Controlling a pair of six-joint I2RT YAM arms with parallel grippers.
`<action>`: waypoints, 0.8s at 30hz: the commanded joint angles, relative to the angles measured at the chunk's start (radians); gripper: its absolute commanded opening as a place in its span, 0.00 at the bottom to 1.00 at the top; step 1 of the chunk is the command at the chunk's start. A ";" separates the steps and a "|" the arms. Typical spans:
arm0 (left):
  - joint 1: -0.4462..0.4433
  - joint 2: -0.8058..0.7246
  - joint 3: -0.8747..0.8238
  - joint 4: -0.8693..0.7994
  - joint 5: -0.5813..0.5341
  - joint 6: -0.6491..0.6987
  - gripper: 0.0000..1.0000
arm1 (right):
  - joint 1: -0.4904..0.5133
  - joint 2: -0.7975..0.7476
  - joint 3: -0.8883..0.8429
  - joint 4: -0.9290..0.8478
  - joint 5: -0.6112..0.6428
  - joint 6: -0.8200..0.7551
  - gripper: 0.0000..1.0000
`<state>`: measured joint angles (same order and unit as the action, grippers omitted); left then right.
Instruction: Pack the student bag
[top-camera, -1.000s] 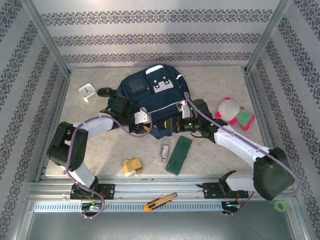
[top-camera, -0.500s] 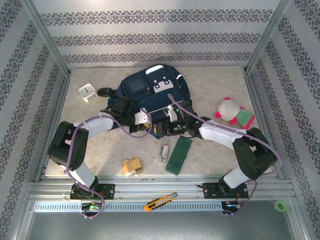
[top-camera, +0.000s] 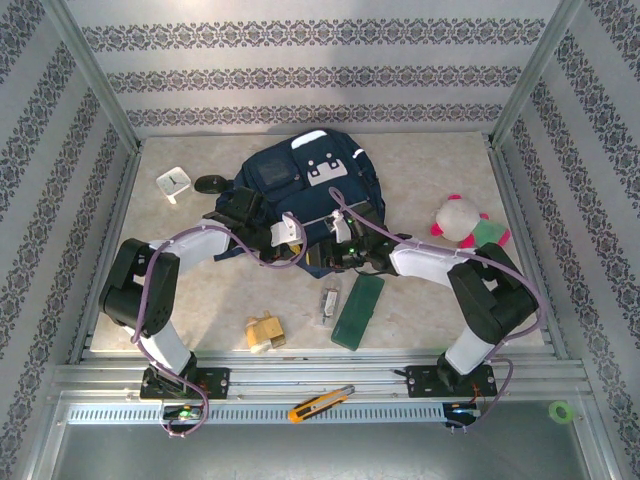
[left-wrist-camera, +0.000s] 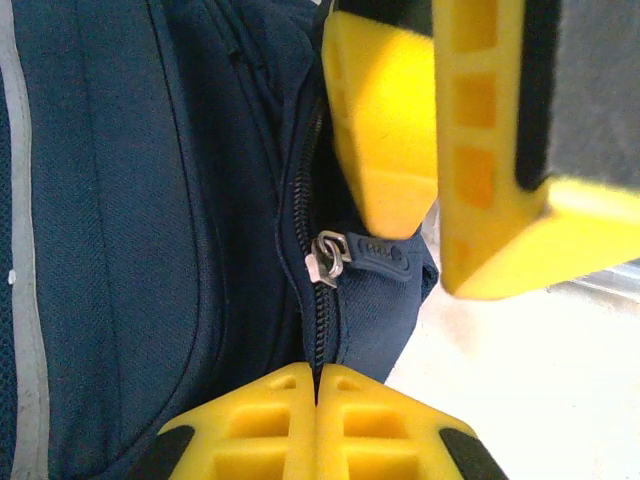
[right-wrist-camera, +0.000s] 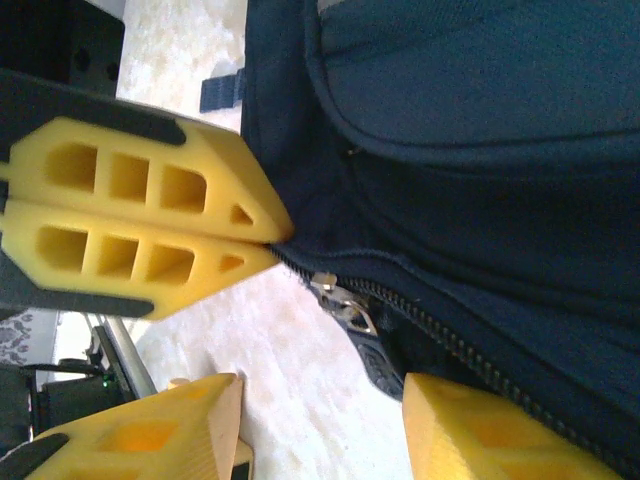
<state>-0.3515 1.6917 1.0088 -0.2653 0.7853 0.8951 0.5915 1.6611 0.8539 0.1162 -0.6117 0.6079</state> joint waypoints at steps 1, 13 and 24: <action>-0.025 -0.009 0.016 0.021 0.068 -0.053 0.00 | 0.000 0.028 0.028 0.069 -0.001 0.027 0.47; -0.026 -0.010 -0.009 0.124 0.120 -0.148 0.00 | 0.053 -0.031 0.011 -0.073 0.365 0.035 0.48; -0.026 -0.019 -0.015 0.133 0.076 -0.154 0.00 | 0.055 -0.069 0.013 -0.054 0.388 0.014 0.14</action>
<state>-0.3614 1.6917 0.9989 -0.1711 0.8333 0.7506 0.6506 1.6310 0.8646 0.0750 -0.2939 0.6346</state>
